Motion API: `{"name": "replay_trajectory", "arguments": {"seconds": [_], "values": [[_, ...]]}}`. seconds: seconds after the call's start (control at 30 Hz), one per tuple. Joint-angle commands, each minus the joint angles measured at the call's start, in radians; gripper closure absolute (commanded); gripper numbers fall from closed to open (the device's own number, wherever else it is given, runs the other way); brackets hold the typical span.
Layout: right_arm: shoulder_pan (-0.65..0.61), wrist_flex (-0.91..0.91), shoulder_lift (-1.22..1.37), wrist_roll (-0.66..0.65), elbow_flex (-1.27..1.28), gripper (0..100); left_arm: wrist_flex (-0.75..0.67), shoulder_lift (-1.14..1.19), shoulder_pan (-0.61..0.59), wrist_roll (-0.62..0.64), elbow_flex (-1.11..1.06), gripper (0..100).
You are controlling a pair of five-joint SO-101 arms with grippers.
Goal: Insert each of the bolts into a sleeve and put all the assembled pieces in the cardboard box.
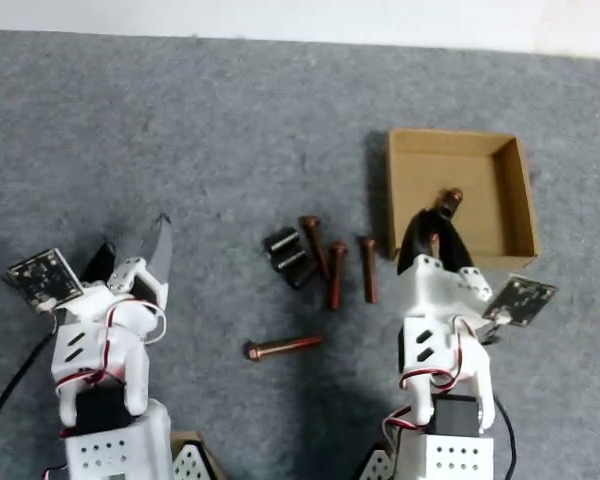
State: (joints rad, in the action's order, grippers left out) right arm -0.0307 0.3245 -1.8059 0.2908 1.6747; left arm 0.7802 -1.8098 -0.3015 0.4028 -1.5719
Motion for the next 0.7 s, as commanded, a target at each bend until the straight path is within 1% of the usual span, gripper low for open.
{"name": "replay_trajectory", "arguments": {"seconds": [0.0,0.03,0.1,0.2,0.27,0.47,0.57,0.67], "values": [[-0.047,0.022,-0.012,-0.052,0.104,99.1,0.138,0.013,-0.015,-0.025,0.145,71],[-0.058,0.035,-0.013,-0.055,0.104,99.1,0.133,0.039,-0.015,-0.025,0.143,71],[-0.073,0.042,-0.015,-0.057,0.104,99.1,0.077,0.133,-0.015,-0.026,0.145,71],[-0.073,0.042,-0.015,-0.057,0.104,99.1,-0.031,0.363,-0.015,-0.026,0.177,71],[-0.071,0.042,-0.015,-0.058,0.104,99.1,-0.063,0.539,-0.008,-0.026,0.219,71],[-0.071,0.042,-0.013,-0.058,0.104,99.1,-0.06,0.995,-0.008,-0.129,0.406,71],[-0.074,0.047,-0.008,-0.06,0.104,99.1,-0.06,1.139,-0.008,-0.157,0.467,71],[-0.074,0.133,-0.008,-0.06,0.097,95.3,-0.06,1.21,-0.01,-0.175,0.503,71]]}}
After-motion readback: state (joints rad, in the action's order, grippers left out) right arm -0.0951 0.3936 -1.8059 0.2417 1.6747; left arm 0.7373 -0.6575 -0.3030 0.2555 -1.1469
